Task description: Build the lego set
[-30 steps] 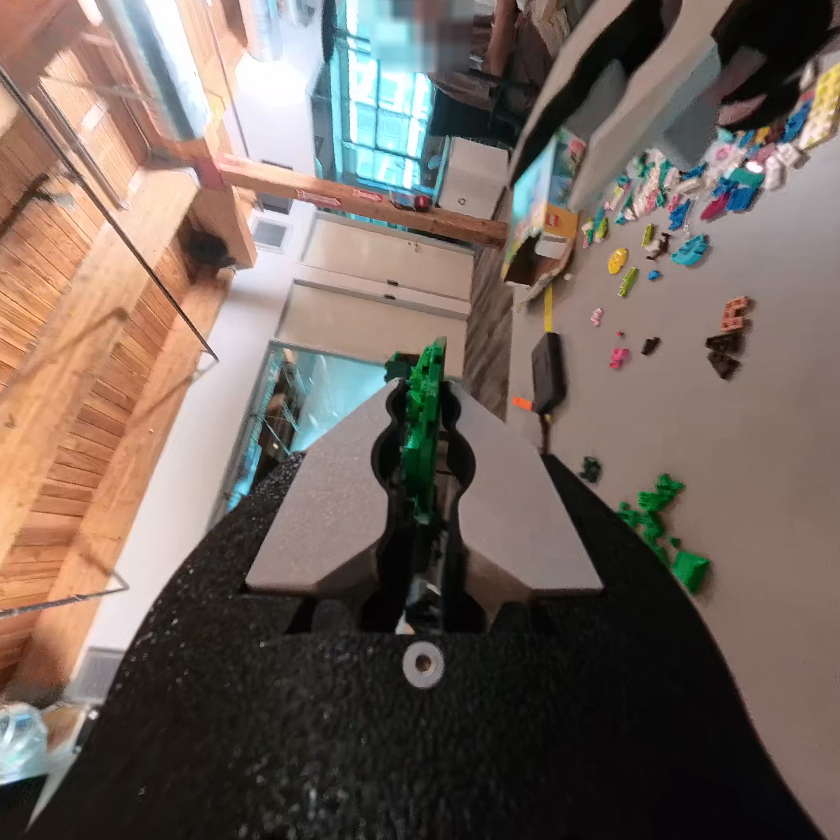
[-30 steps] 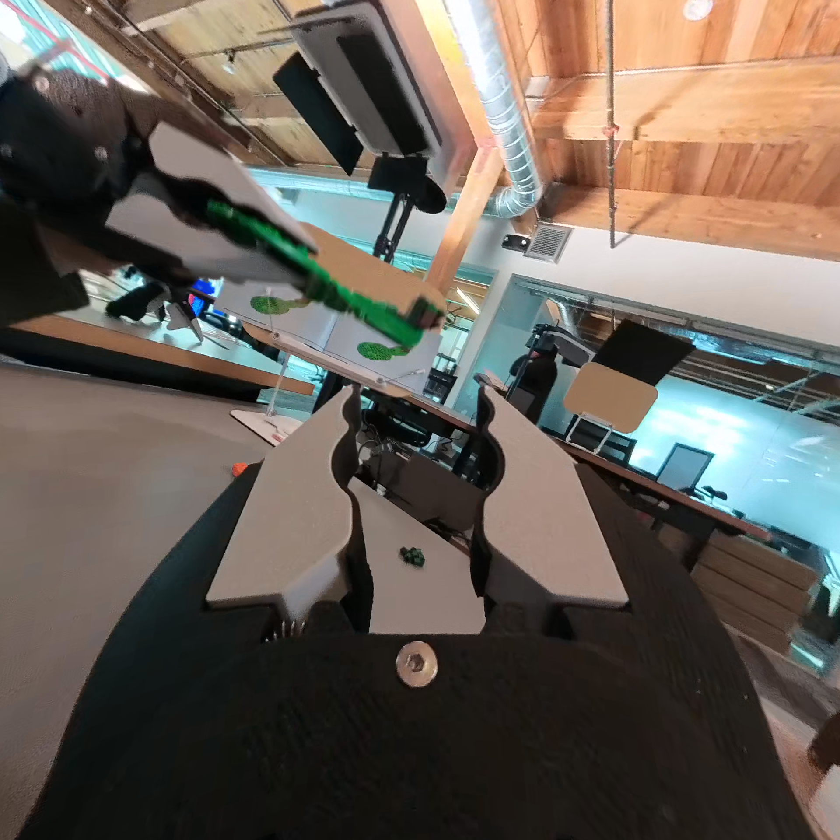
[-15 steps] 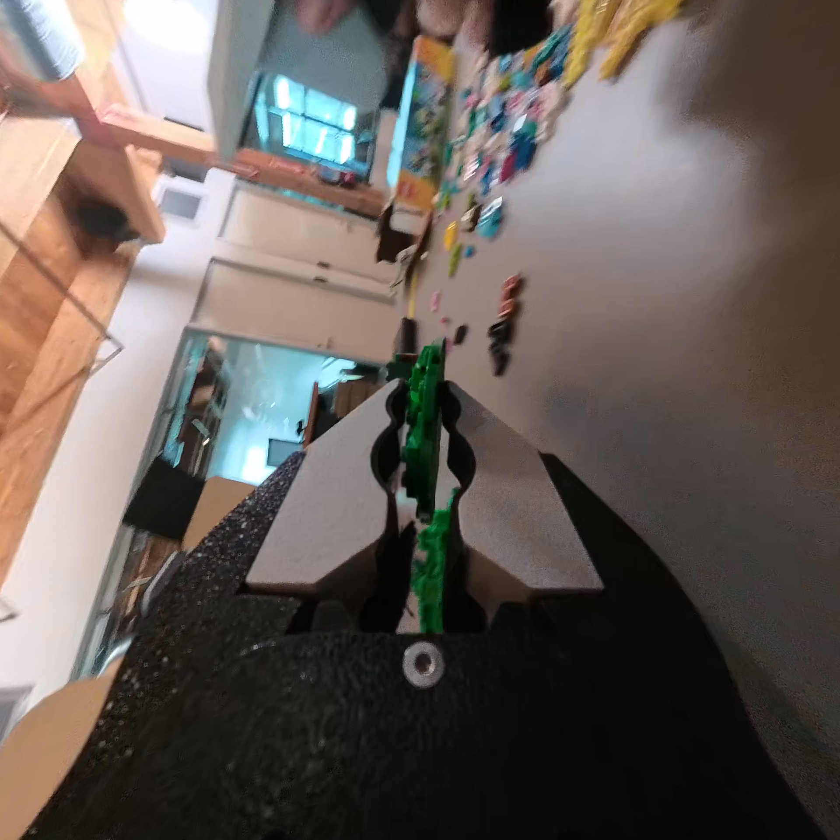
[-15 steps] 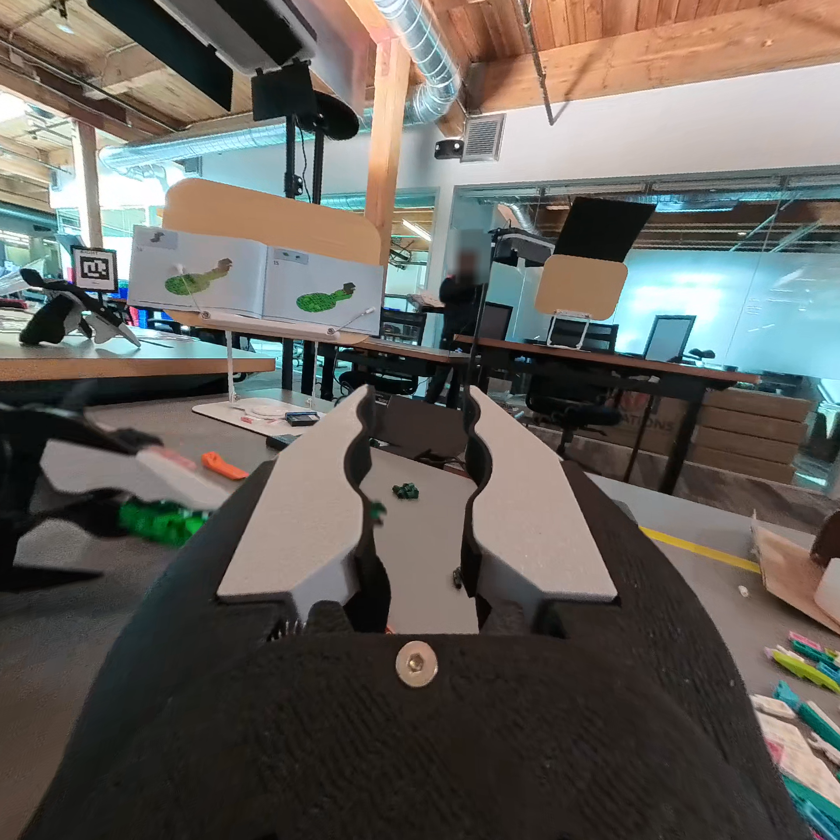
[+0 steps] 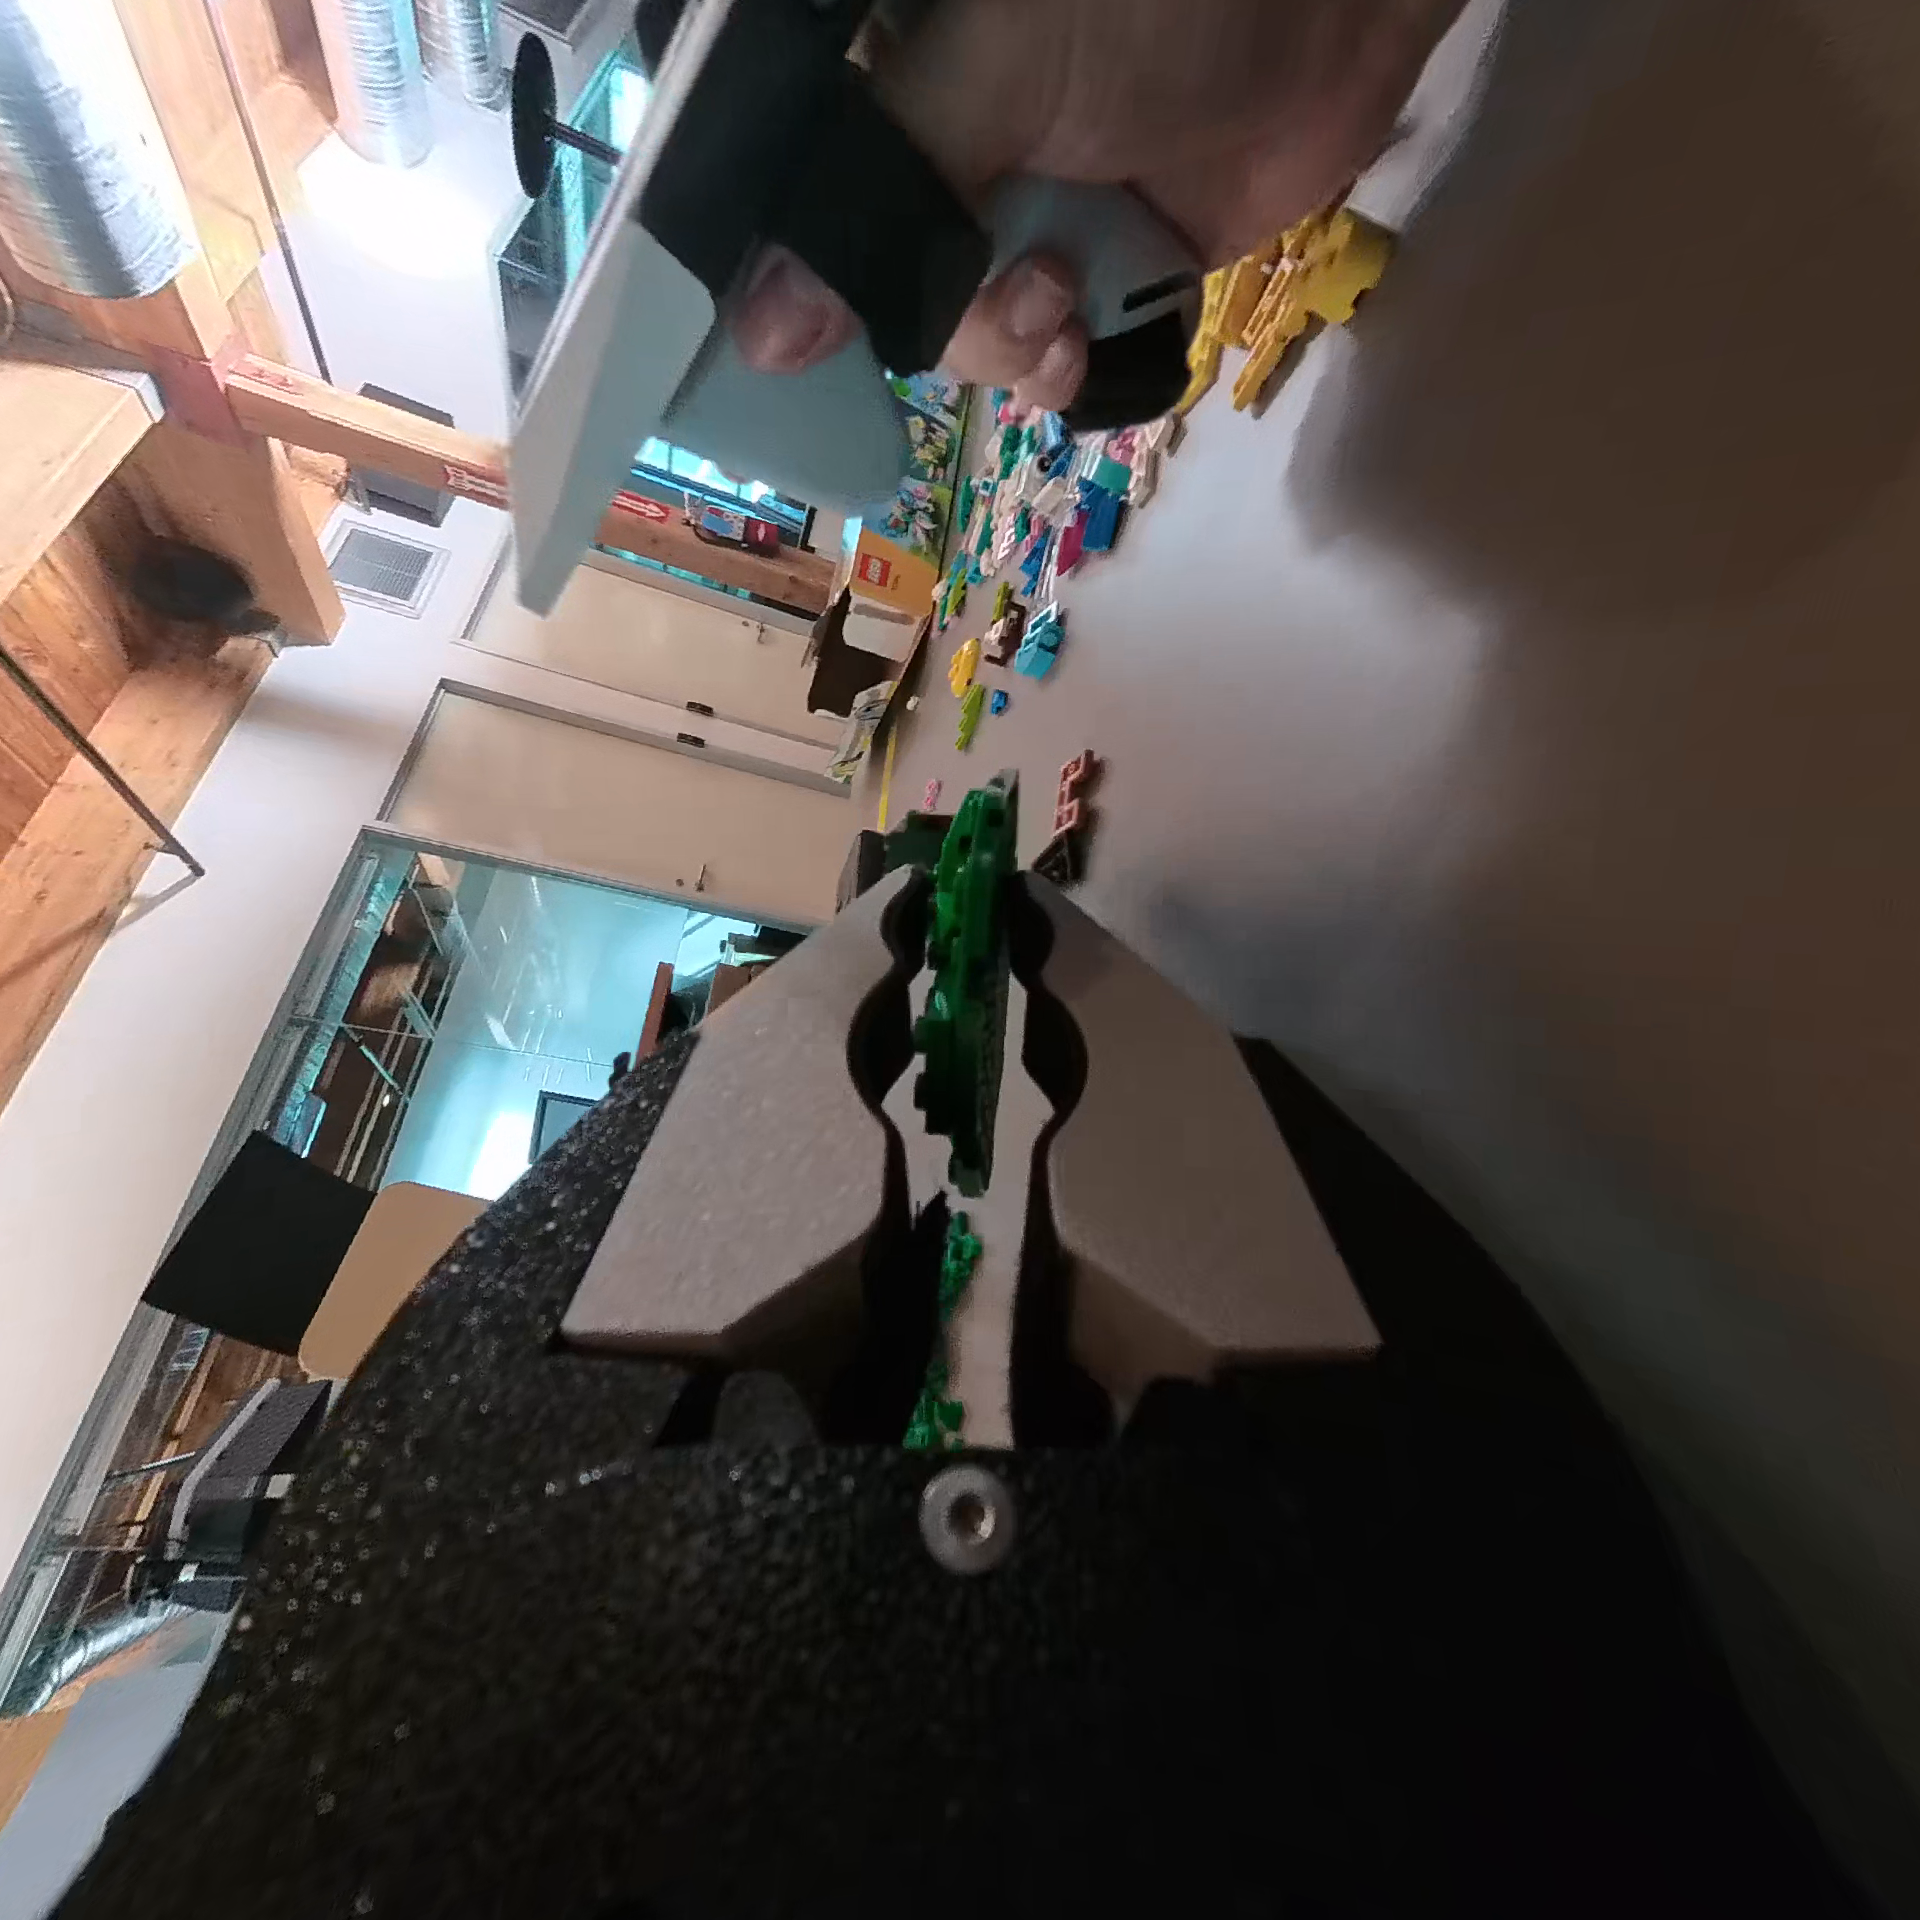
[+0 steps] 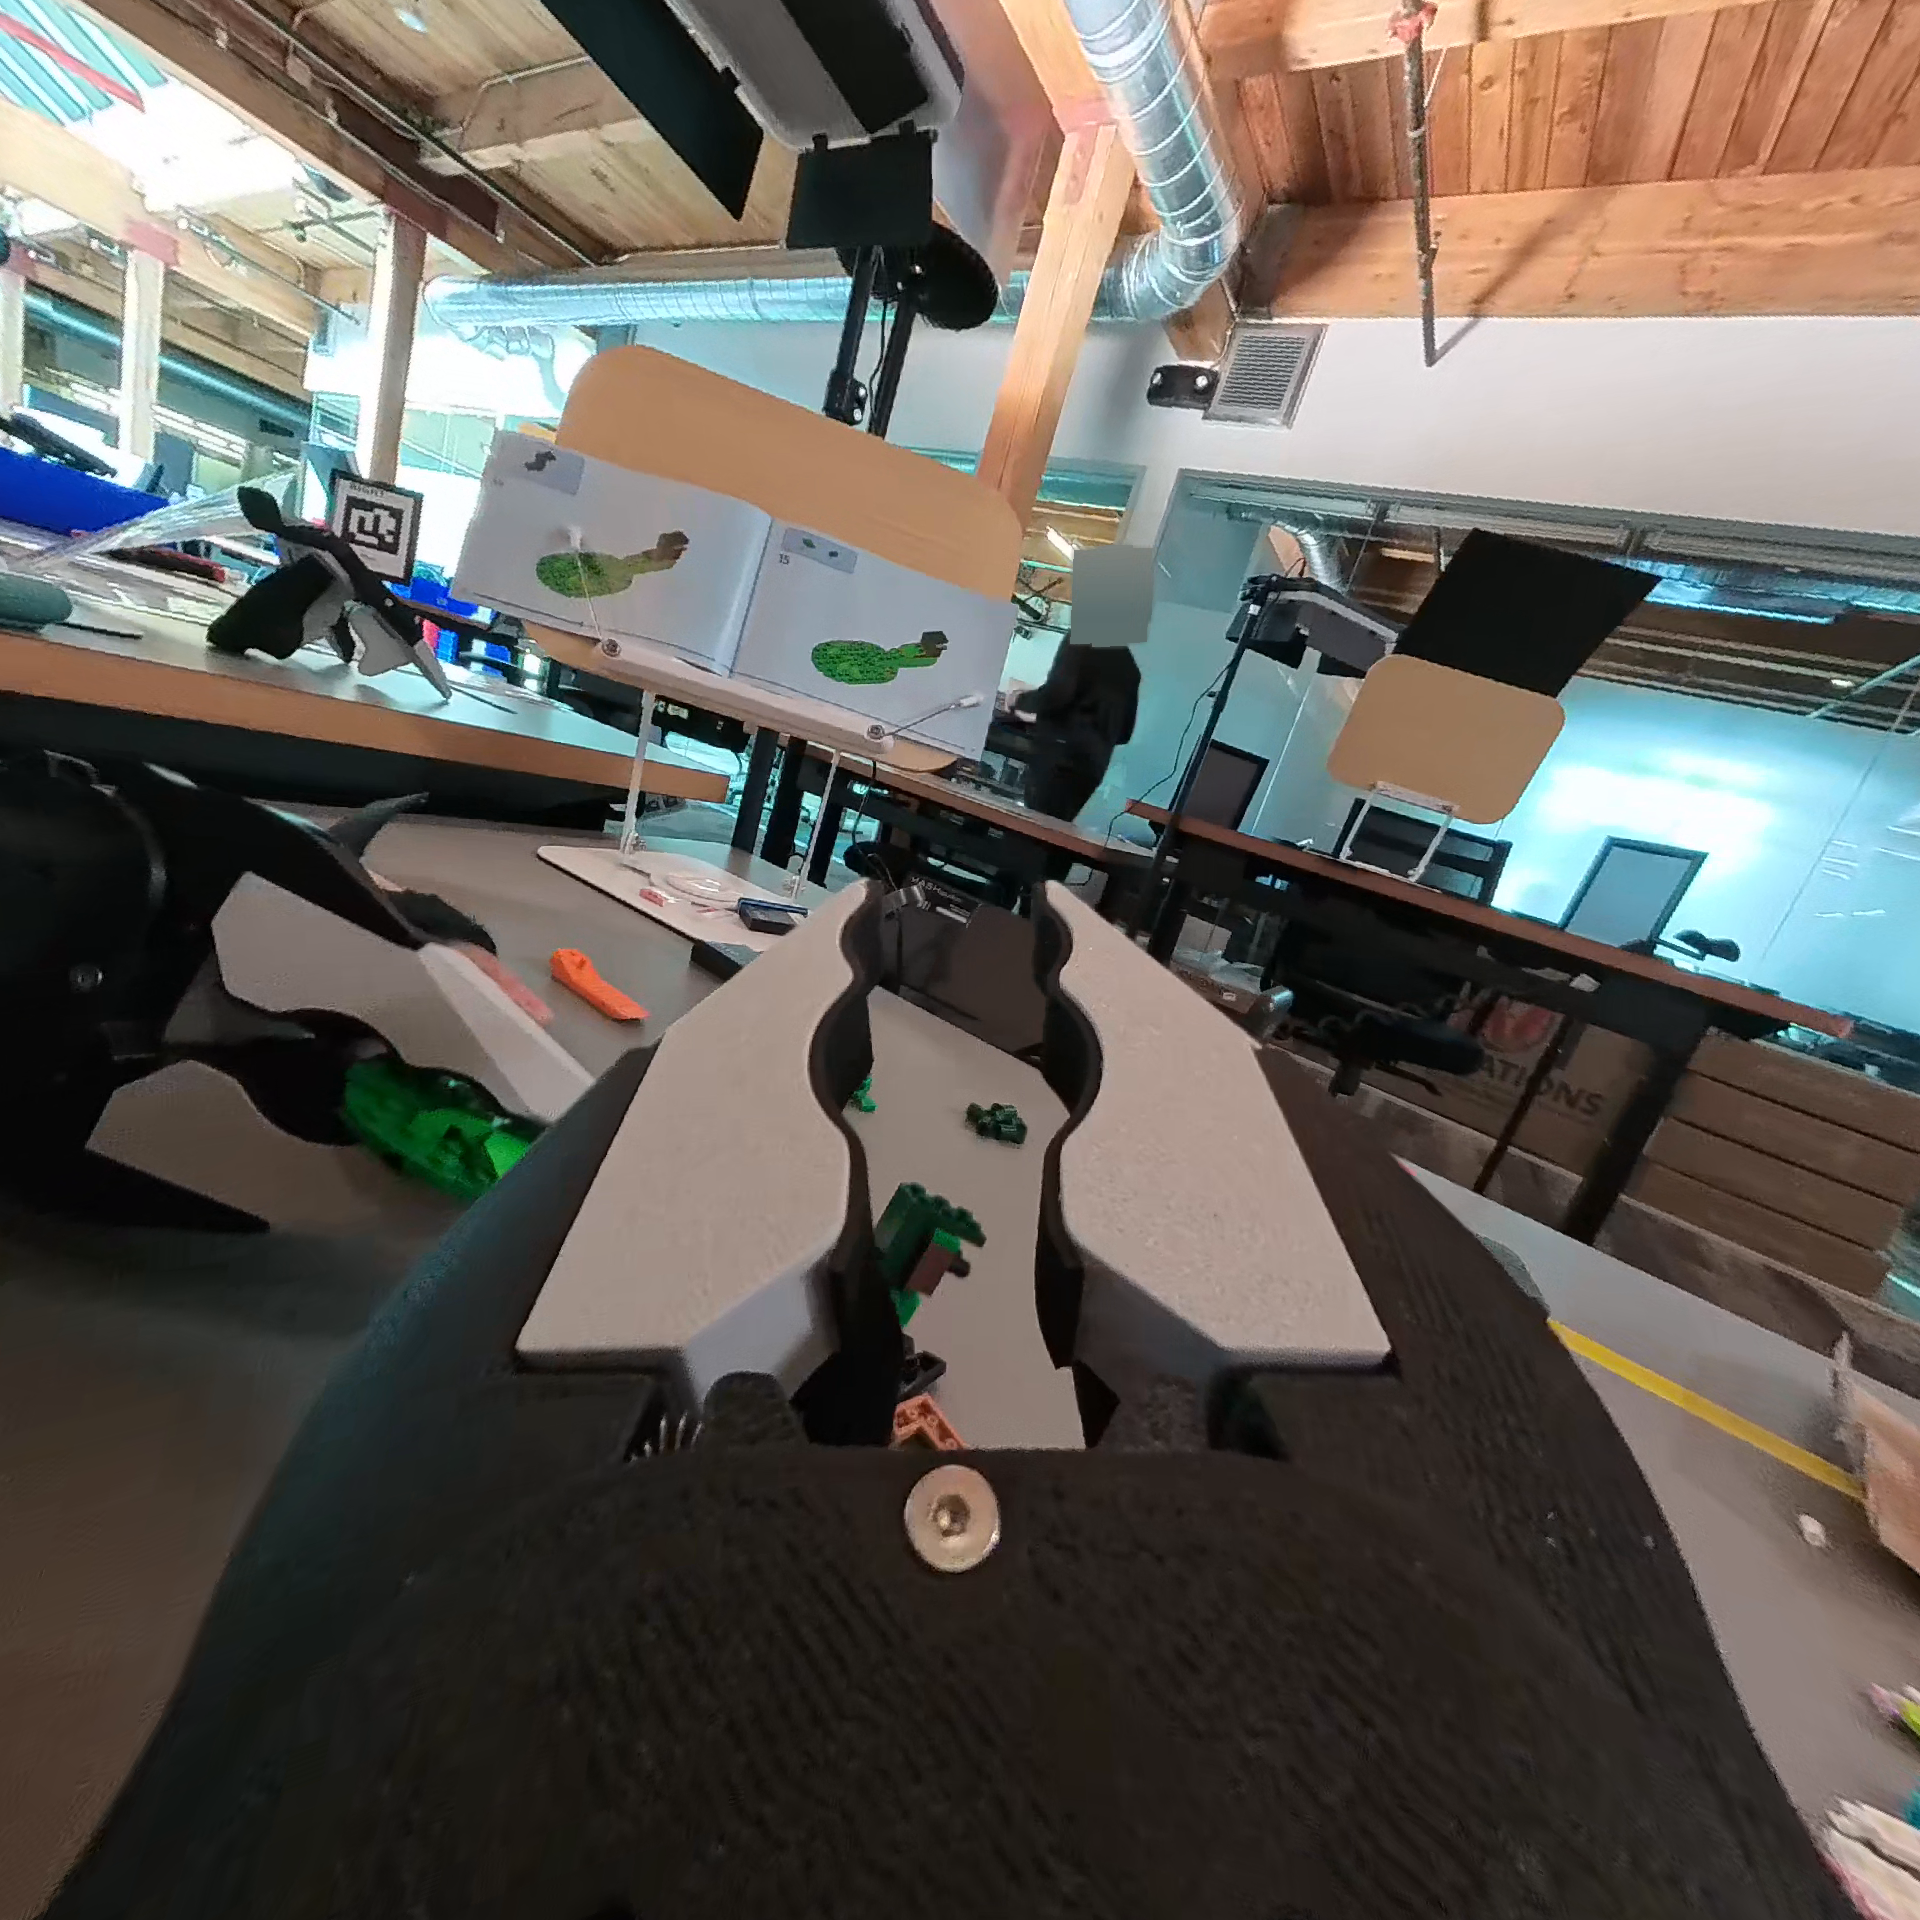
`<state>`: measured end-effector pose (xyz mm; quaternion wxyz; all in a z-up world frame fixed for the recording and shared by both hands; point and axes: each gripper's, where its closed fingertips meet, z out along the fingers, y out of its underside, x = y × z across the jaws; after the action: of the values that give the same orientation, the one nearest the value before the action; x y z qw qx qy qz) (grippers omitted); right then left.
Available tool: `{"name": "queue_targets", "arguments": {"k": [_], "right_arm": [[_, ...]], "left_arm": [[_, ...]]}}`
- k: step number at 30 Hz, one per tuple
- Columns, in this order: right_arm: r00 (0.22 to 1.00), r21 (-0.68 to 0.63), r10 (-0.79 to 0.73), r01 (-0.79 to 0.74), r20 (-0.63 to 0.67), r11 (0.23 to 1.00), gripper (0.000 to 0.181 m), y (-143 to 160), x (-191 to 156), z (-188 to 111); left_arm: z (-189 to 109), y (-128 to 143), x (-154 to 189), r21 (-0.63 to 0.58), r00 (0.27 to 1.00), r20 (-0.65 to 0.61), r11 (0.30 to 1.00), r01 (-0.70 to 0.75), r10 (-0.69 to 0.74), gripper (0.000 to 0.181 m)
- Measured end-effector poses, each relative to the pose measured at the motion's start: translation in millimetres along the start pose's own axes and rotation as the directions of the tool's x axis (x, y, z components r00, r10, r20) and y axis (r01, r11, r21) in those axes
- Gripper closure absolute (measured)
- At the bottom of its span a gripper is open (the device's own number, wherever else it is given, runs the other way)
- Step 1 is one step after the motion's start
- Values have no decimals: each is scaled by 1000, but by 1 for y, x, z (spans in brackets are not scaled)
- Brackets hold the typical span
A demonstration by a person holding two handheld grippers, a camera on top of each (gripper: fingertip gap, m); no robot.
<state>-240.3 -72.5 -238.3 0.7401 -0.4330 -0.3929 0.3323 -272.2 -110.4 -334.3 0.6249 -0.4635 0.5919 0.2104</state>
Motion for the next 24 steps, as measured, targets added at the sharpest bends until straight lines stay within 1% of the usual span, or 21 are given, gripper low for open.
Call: {"name": "queue_targets", "arguments": {"k": [6, 13, 24], "right_arm": [[1000, -20, 7, -7, 7, 1000, 155, 9, 0, 2], [1000, -28, 4, -4, 10, 1000, 156, 12, 2, 2], [999, -44, 30, -29, 16, 999, 157, 18, 3, 4]], "left_arm": [[-1, 4, -2, -11, 1000, 12, 1000, 14, -14, 168], [-1, 10, -6, -22, 999, 31, 999, 32, -32, 168], [-1, 13, -5, -34, 999, 27, 999, 31, -30, 168]]}}
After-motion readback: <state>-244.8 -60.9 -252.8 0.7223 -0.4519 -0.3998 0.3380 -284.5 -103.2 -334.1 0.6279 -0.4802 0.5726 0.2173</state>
